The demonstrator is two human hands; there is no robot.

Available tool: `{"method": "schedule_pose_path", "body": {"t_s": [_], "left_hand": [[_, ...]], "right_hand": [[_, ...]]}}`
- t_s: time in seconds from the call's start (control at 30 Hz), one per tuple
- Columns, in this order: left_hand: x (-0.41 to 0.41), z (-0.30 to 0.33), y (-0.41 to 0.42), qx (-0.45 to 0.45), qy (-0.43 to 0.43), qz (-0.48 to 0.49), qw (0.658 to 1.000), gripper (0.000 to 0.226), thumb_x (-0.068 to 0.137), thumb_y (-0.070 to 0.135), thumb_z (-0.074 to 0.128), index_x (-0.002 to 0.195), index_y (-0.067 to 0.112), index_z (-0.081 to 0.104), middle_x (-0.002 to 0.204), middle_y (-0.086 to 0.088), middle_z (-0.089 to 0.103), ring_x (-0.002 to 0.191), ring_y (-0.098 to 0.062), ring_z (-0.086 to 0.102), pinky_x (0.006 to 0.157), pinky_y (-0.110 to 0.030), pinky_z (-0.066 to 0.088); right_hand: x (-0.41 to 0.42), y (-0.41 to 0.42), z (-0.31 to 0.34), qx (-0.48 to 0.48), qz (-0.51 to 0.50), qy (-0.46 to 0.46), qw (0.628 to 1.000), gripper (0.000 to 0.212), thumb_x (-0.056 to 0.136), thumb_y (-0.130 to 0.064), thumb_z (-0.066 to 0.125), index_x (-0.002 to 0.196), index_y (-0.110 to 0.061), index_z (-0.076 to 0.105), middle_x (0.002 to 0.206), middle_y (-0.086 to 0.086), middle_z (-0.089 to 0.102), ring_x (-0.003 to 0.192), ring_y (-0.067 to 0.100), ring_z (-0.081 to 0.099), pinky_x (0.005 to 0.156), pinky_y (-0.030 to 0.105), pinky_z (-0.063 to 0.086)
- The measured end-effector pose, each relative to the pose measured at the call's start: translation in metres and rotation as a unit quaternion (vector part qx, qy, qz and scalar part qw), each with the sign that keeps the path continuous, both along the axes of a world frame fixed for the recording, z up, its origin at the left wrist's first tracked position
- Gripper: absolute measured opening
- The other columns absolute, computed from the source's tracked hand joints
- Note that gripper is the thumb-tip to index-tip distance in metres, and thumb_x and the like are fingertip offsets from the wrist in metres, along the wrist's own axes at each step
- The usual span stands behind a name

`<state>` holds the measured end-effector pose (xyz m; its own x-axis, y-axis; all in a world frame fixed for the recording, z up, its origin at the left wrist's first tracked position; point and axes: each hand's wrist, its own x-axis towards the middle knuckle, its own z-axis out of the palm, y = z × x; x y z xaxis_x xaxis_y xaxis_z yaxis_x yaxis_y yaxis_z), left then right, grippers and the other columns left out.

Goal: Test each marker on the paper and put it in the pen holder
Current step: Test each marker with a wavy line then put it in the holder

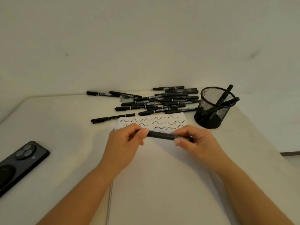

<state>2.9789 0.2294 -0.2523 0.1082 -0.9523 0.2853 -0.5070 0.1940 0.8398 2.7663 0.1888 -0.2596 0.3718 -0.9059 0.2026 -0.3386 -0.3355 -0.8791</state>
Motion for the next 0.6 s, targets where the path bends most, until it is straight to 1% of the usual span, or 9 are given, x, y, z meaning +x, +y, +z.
{"method": "schedule_pose_path", "body": {"t_s": [0.1,0.17,0.23,0.3,0.37,0.43,0.47,0.53,0.6], "left_hand": [[-0.004,0.002,-0.002,-0.03,-0.048,-0.016,0.998,0.024,0.077,0.06,0.054,0.069,0.039,0.062,0.06,0.011,0.062,0.048,-0.006,0.049,0.043,-0.015,0.035],[-0.011,0.007,-0.006,-0.052,-0.105,-0.02,0.993,0.033,0.075,0.062,0.045,0.069,0.034,0.061,0.057,0.008,0.06,0.052,-0.01,0.052,0.045,-0.018,0.036],[-0.017,0.015,-0.011,-0.079,-0.168,-0.023,0.982,0.039,0.076,0.062,0.04,0.065,0.03,0.059,0.051,0.01,0.054,0.053,-0.01,0.051,0.047,-0.019,0.037],[-0.025,0.026,-0.018,-0.124,-0.261,-0.026,0.957,0.041,0.08,0.059,0.039,0.066,0.028,0.061,0.051,0.012,0.052,0.049,-0.006,0.047,0.046,-0.019,0.036],[-0.033,0.04,-0.027,-0.178,-0.315,-0.036,0.931,0.041,0.083,0.055,0.04,0.067,0.025,0.062,0.053,0.01,0.055,0.048,-0.004,0.046,0.043,-0.023,0.038],[-0.039,0.052,-0.037,-0.217,-0.313,-0.046,0.923,0.045,0.087,0.053,0.035,0.07,0.021,0.062,0.055,0.008,0.056,0.049,-0.009,0.049,0.043,-0.024,0.038],[-0.042,0.058,-0.043,-0.218,-0.294,-0.047,0.929,0.048,0.088,0.053,0.029,0.073,0.022,0.061,0.057,0.008,0.057,0.05,-0.011,0.051,0.045,-0.025,0.037],[-0.045,0.067,-0.059,-0.192,-0.246,-0.041,0.949,0.049,0.089,0.054,0.021,0.08,0.024,0.059,0.06,0.009,0.058,0.053,-0.013,0.053,0.048,-0.027,0.039],[-0.045,0.072,-0.083,-0.155,-0.277,-0.015,0.948,0.045,0.089,0.054,0.021,0.086,0.027,0.057,0.063,0.011,0.058,0.058,-0.013,0.054,0.053,-0.028,0.042]], "right_hand": [[0.008,0.005,0.009,-0.096,0.022,0.121,0.988,0.016,0.08,-0.03,0.067,0.089,-0.043,0.066,0.072,-0.025,0.059,0.076,0.001,0.052,0.065,0.013,0.037],[0.012,0.006,0.018,-0.164,0.039,0.169,0.971,0.019,0.08,-0.036,0.061,0.098,-0.034,0.067,0.076,-0.028,0.056,0.078,0.003,0.052,0.069,0.021,0.043],[0.013,0.003,0.028,-0.213,0.046,0.199,0.956,0.021,0.082,-0.035,0.061,0.101,-0.028,0.067,0.083,-0.019,0.063,0.079,0.008,0.052,0.069,0.027,0.045],[0.011,0.0,0.038,-0.256,0.039,0.213,0.942,0.017,0.083,-0.031,0.063,0.097,-0.024,0.068,0.084,-0.01,0.066,0.077,0.011,0.053,0.067,0.029,0.046],[0.009,-0.006,0.048,-0.282,0.022,0.212,0.935,0.013,0.081,-0.026,0.067,0.093,-0.021,0.069,0.082,-0.007,0.065,0.076,0.013,0.054,0.065,0.029,0.047],[0.003,-0.014,0.059,-0.294,-0.015,0.199,0.935,0.011,0.079,-0.02,0.069,0.091,-0.018,0.069,0.08,-0.005,0.064,0.075,0.014,0.056,0.064,0.03,0.049],[-0.001,-0.018,0.065,-0.291,-0.042,0.187,0.937,0.011,0.079,-0.019,0.069,0.09,-0.017,0.068,0.078,-0.005,0.063,0.074,0.013,0.057,0.065,0.029,0.049],[-0.014,-0.029,0.078,-0.266,-0.111,0.132,0.948,0.011,0.078,-0.018,0.068,0.089,-0.021,0.065,0.075,-0.011,0.061,0.07,0.002,0.056,0.068,0.019,0.047],[-0.03,-0.041,0.091,-0.219,-0.179,0.043,0.958,0.015,0.078,-0.018,0.066,0.086,-0.03,0.06,0.074,-0.019,0.062,0.071,-0.005,0.059,0.064,0.007,0.043]]}}
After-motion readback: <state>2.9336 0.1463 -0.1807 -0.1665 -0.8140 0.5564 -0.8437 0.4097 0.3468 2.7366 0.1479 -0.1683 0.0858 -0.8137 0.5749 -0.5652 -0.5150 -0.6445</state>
